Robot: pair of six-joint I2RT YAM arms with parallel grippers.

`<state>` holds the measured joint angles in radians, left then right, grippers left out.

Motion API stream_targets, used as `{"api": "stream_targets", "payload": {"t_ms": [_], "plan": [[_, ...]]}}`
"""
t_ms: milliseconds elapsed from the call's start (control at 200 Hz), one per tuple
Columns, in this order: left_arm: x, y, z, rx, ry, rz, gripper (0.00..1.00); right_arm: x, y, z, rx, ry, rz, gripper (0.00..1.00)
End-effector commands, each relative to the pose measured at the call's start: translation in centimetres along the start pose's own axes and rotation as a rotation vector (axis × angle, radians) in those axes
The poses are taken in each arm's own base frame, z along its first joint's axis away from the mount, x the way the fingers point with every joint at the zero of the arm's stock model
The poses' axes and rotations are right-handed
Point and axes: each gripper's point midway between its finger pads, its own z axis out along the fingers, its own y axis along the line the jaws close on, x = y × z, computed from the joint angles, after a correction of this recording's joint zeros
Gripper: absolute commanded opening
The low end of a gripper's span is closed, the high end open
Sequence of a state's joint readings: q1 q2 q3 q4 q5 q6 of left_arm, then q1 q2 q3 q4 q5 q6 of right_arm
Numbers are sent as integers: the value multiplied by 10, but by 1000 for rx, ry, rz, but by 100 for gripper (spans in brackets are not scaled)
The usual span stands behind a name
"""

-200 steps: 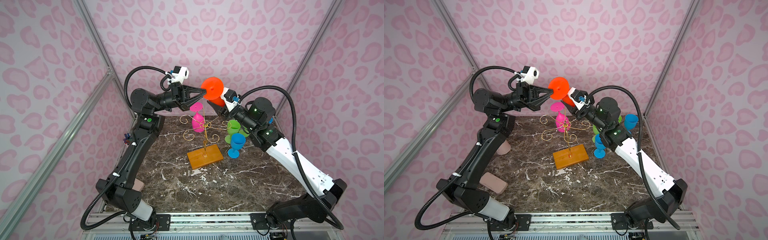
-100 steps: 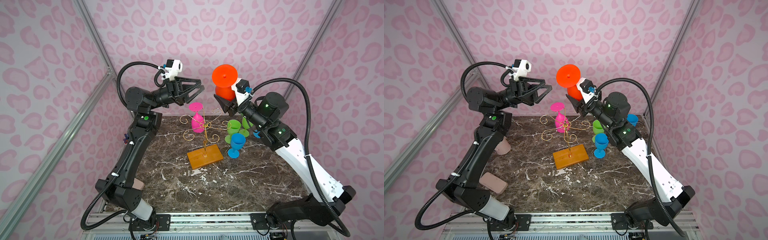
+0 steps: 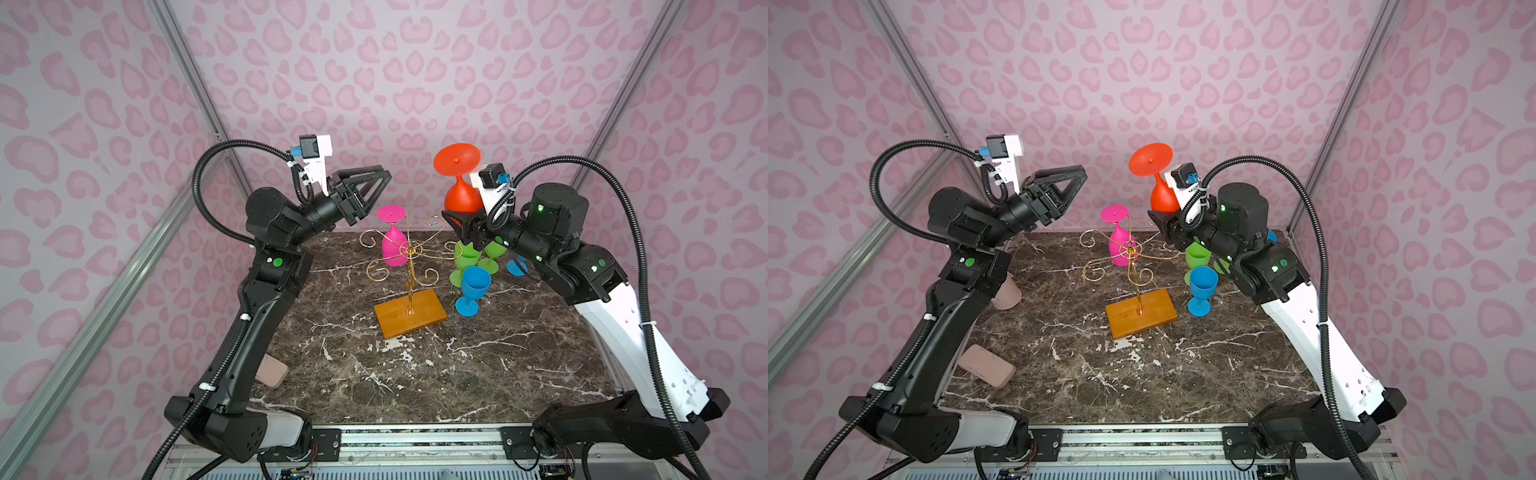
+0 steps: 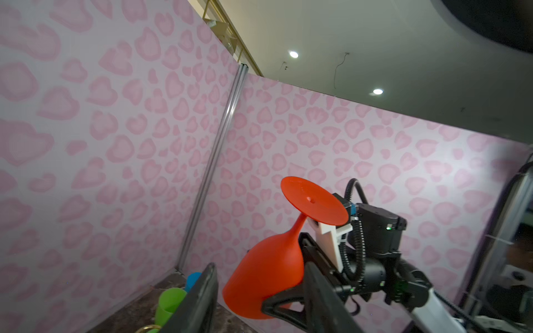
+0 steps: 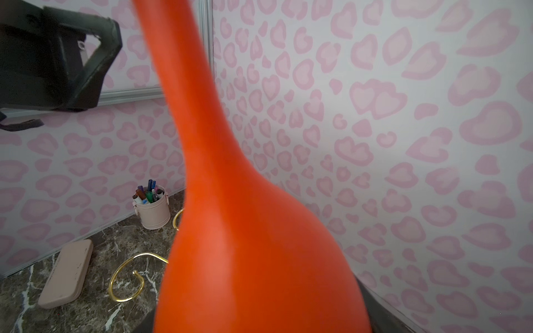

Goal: Take the wine glass off the wine glass rack

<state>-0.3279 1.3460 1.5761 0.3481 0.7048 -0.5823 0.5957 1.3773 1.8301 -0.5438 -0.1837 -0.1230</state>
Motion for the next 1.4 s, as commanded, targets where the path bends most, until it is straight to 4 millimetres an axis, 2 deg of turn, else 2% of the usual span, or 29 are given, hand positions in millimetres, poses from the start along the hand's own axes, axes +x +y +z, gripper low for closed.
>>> {"api": "stream_targets", "payload": {"t_ms": [0, 225, 330, 670, 1015, 1240, 1265, 1395], "plan": [[-6, 13, -3, -109, -63, 477, 50, 18, -1, -1, 15, 89, 32, 48], [25, -1, 2, 8, -11, 926, 50, 26, 6, 1, -16, 156, 44, 48], [29, -4, 5, 30, -18, 1029, 50, 31, 13, 4, -37, 180, 41, 48], [43, -16, 13, 147, -15, 1162, 50, 41, 36, 19, -101, 232, 34, 48], [50, -14, 15, 150, -6, 1204, 47, 50, 58, 35, -165, 269, 40, 47], [47, -12, 16, 129, -16, 1221, 37, 55, 68, 38, -194, 288, 48, 47], [46, -12, 16, 127, -17, 1223, 32, 55, 69, 38, -196, 289, 49, 47], [43, -11, 16, 109, -22, 1238, 23, 54, 72, 38, -205, 284, 54, 48]]}}
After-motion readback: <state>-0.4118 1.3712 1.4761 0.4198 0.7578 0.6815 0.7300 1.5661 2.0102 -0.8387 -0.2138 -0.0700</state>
